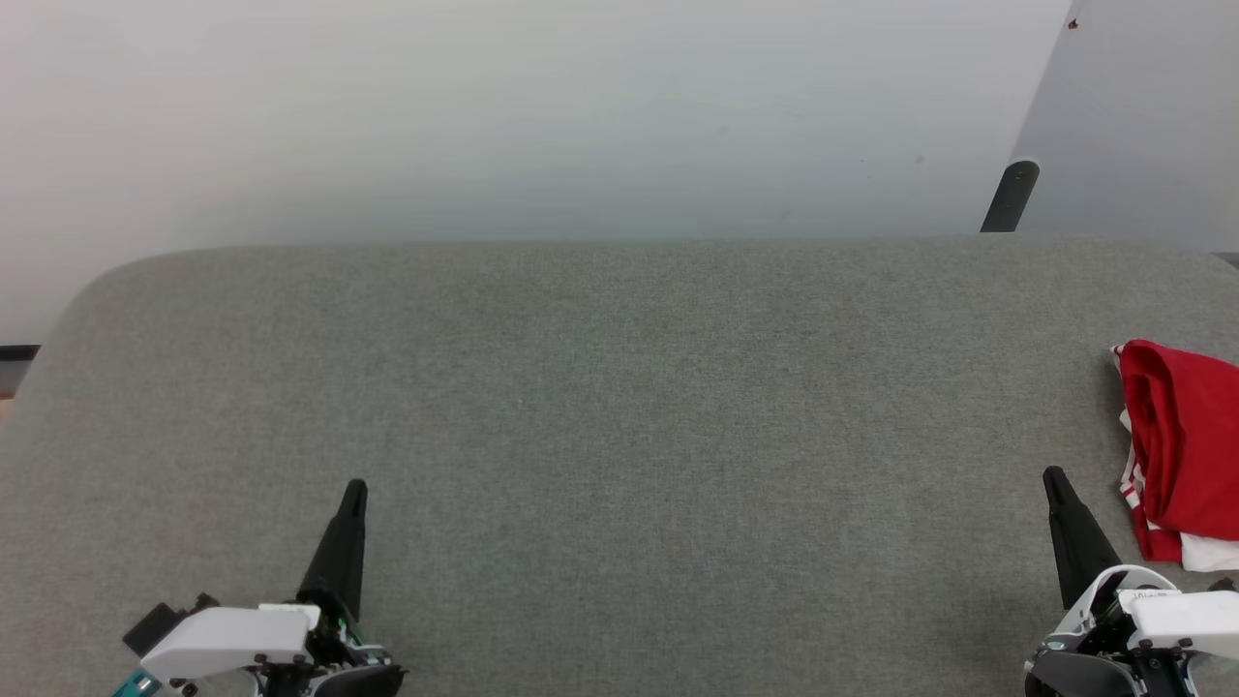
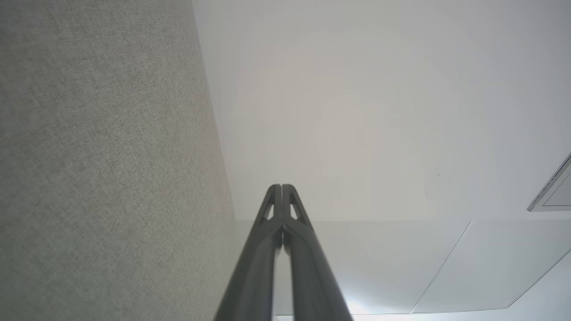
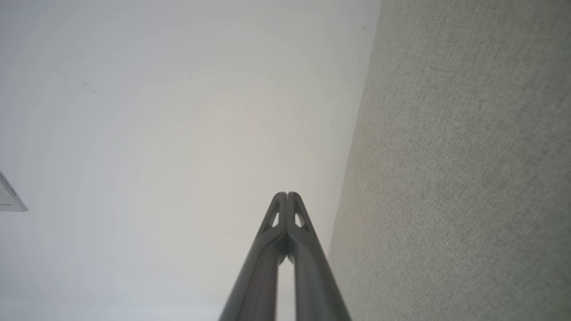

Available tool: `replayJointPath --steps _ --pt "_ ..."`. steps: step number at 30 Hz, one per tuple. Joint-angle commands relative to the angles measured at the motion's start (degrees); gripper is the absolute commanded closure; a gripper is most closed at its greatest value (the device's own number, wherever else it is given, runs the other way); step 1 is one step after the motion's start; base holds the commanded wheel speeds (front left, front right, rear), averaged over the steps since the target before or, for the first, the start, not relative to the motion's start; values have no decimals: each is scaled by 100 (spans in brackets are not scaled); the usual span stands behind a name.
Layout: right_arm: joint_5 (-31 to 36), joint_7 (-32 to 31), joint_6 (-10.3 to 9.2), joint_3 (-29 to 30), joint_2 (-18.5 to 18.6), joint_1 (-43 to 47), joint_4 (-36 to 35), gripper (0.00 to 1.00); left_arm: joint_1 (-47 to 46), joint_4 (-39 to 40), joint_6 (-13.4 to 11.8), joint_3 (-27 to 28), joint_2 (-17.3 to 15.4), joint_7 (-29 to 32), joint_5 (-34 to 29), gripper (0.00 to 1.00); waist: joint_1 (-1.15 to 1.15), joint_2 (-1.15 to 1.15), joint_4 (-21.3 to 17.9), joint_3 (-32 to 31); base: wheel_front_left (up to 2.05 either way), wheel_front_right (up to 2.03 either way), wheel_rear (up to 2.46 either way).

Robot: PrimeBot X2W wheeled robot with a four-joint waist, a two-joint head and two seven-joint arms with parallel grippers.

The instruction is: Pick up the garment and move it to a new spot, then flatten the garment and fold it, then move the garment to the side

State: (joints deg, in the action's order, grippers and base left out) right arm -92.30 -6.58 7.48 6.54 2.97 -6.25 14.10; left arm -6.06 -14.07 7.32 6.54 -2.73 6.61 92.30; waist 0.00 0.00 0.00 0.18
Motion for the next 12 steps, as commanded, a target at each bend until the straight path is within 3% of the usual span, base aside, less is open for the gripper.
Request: replayJointPath --steps 1,12 --pt "-22 -12 2 -1 -18 -20 1 100 -55 -4 31 7 -6 6 21 100 0 0 0 0 0 0 0" --pt "-22 -11 2 -1 -18 -20 1 100 -55 -3 31 7 -6 6 21 100 0 0 0 0 0 0 0"
